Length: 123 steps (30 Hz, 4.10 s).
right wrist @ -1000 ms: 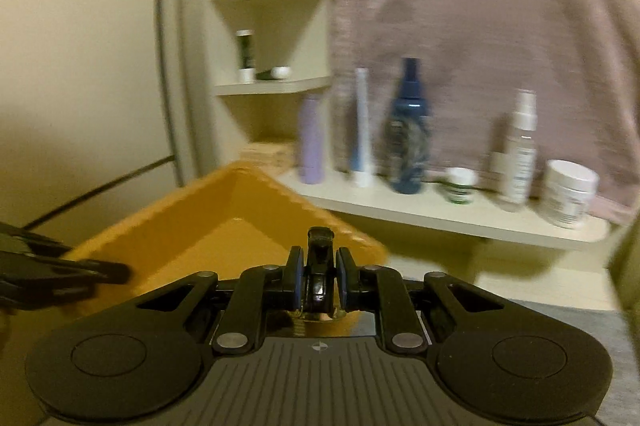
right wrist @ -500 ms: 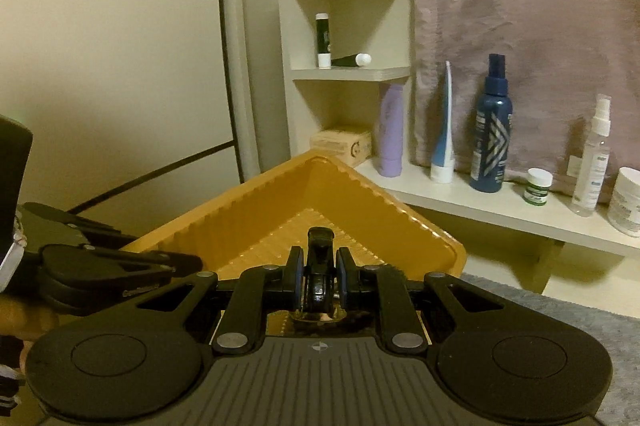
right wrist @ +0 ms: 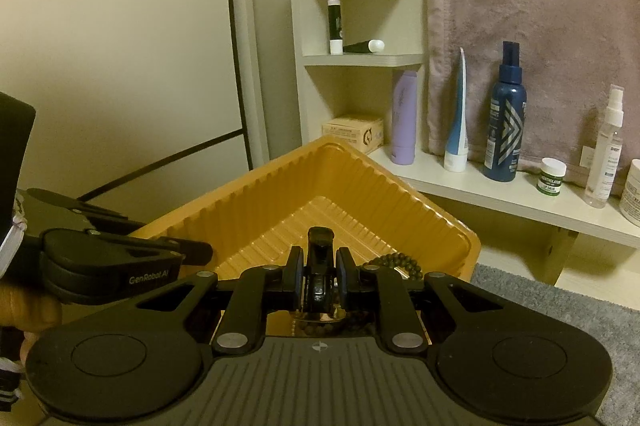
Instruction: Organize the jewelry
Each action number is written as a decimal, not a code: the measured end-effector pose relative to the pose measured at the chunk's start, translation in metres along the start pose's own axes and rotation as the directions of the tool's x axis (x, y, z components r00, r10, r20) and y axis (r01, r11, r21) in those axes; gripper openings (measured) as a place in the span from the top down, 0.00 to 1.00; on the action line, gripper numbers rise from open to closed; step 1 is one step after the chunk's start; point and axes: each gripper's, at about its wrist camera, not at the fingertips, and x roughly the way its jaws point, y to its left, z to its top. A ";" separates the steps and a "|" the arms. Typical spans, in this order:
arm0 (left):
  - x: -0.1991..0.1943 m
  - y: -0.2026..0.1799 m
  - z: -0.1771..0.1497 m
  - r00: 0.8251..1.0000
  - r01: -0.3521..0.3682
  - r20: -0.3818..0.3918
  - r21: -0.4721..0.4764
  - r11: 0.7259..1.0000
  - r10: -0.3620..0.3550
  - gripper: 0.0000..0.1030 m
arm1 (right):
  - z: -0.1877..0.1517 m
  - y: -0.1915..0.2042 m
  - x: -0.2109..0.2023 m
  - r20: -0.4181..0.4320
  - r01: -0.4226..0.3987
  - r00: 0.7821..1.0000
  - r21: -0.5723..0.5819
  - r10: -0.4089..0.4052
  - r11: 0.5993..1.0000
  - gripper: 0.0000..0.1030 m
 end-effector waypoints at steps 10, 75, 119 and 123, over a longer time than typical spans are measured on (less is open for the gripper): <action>0.000 0.000 0.000 1.000 0.002 0.000 -0.002 1.000 -0.002 0.96 | -0.005 -0.001 0.005 -0.024 -0.013 1.000 0.020 0.014 1.000 0.84; -0.070 -0.059 -0.048 0.987 0.158 -0.028 -0.034 0.987 -0.159 0.00 | -0.063 -0.074 -0.165 -0.288 0.492 0.863 0.298 -0.414 0.818 0.25; -0.070 -0.142 -0.083 0.977 0.178 -0.133 0.060 0.982 -0.169 0.01 | -0.109 -0.058 -0.174 -0.375 0.472 0.859 0.321 -0.348 0.821 0.25; -0.070 -0.142 -0.083 0.977 0.179 -0.127 0.058 0.982 -0.171 0.01 | -0.109 -0.059 -0.174 -0.374 0.468 0.861 0.318 -0.345 0.824 0.25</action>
